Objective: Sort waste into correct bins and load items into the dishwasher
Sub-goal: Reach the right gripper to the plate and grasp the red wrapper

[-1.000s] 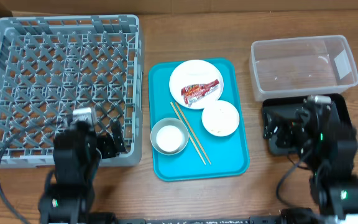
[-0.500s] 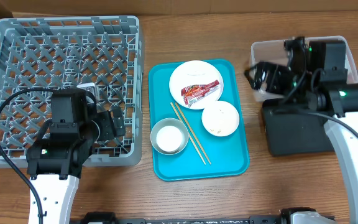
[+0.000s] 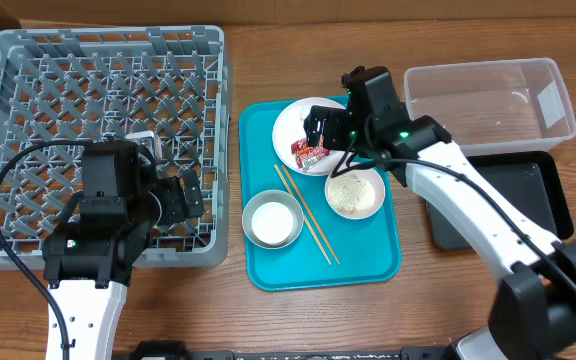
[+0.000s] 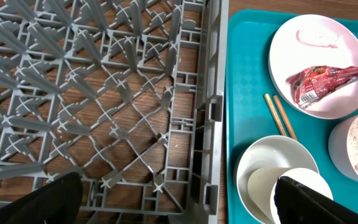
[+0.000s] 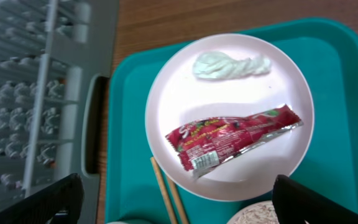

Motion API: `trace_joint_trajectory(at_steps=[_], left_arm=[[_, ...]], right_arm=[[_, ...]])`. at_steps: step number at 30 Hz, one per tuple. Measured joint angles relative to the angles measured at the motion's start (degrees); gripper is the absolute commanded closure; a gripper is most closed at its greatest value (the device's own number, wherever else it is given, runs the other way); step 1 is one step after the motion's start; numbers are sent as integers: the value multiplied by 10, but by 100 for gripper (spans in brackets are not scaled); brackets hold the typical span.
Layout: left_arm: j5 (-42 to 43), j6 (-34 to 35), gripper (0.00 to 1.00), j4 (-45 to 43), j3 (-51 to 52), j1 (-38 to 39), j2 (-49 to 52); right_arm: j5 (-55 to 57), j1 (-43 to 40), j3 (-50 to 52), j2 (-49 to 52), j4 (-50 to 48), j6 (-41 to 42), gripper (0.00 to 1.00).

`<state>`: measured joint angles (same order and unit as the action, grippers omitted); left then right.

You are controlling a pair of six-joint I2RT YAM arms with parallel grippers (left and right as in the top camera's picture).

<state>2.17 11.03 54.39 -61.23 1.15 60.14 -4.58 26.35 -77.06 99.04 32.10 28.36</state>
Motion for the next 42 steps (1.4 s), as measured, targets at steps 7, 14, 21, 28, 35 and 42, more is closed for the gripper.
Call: trace_joint_trajectory(at_steps=[7,14,21,28,35,42], left_arm=[[2,0,0,-1,0,0,0],[2,0,0,-2,0,0,0],[2,0,0,-2,0,0,2],[2,0,0,-2,0,0,2],[2,0,0,-3,0,0,2],[2,0,0,-3,0,0,2]], right_arm=[[18,11,-1,85,-62,40,2],[21,14,-1,132,-70,86,2],[25,19,-1,168,-88,101,12],[24,19,-2,176,-117,110,32],[25,22,-2,187,-115,117,36],[25,23,-5,196,-119,122,72]])
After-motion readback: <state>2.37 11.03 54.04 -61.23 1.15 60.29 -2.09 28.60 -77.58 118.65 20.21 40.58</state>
